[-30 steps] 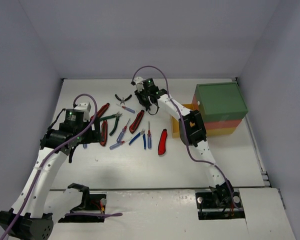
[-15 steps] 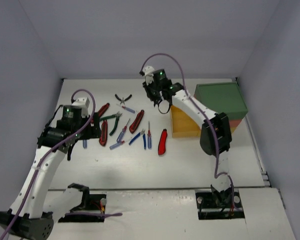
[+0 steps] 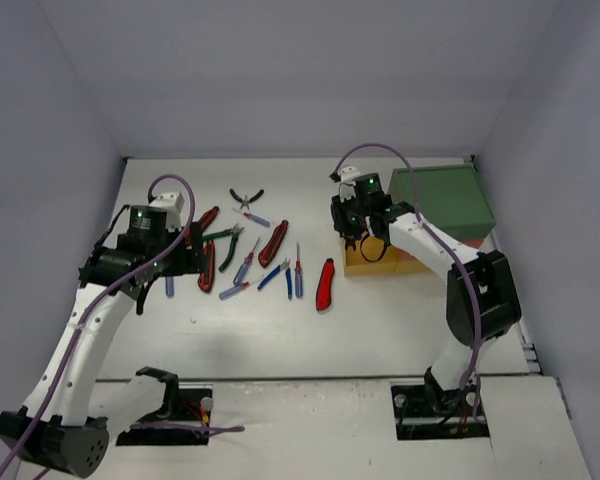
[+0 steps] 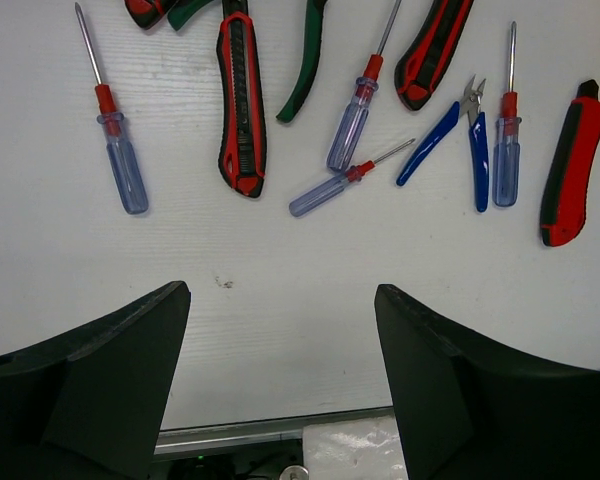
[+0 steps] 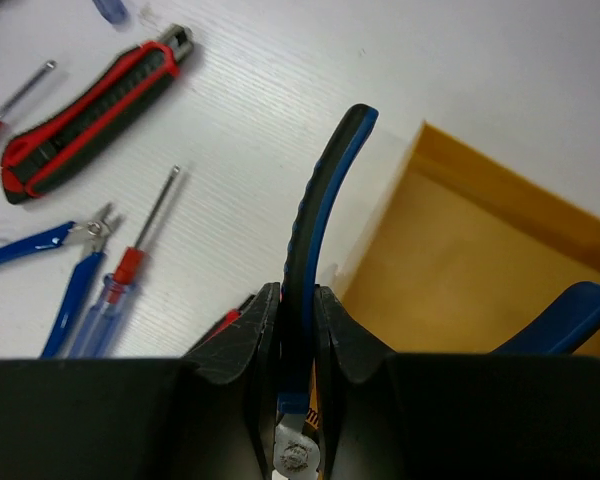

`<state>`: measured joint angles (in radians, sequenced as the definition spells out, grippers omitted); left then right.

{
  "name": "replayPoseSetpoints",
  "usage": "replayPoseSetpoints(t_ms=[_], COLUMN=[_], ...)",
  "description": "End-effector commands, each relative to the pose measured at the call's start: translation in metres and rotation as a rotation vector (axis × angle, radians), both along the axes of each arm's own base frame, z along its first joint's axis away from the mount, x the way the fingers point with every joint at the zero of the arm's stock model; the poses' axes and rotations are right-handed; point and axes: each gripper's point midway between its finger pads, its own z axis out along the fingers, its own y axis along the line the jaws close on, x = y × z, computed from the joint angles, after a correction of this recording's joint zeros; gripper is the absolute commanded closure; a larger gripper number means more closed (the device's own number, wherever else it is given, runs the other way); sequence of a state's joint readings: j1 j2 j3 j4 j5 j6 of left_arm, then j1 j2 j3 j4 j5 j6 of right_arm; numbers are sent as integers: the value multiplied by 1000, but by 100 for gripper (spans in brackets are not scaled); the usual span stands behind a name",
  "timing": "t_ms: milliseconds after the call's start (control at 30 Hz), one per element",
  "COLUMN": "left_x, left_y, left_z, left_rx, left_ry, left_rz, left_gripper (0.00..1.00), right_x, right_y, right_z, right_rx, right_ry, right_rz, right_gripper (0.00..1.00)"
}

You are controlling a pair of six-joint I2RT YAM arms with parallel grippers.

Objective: Sort the tools into containers

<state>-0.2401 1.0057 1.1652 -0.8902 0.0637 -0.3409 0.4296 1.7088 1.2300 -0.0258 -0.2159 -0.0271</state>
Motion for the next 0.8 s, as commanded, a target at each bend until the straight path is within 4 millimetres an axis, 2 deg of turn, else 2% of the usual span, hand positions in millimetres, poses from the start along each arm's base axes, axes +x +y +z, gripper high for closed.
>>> replayPoseSetpoints(t_ms=[0,433,700,767], left_x=[14,19,27,29], left_y=[-8,-11,-14,-15], left_z=[18,15,17,16], left_rx=[-31,-35,-32,-29], left_ry=[-69,-58,-60,-57], left_rz=[-24,-33,-44,-49], left_gripper=[29,29,28,29], right_x=[20,12,11,11], right_y=[6,-31,-45,-48], right_z=[48,24,25,23], right_rx=[114,55,73,74], right_ry=[-167,-168,-174,-168], right_rz=[3,-116,-190,-204], right_gripper=[100,100,89,82])
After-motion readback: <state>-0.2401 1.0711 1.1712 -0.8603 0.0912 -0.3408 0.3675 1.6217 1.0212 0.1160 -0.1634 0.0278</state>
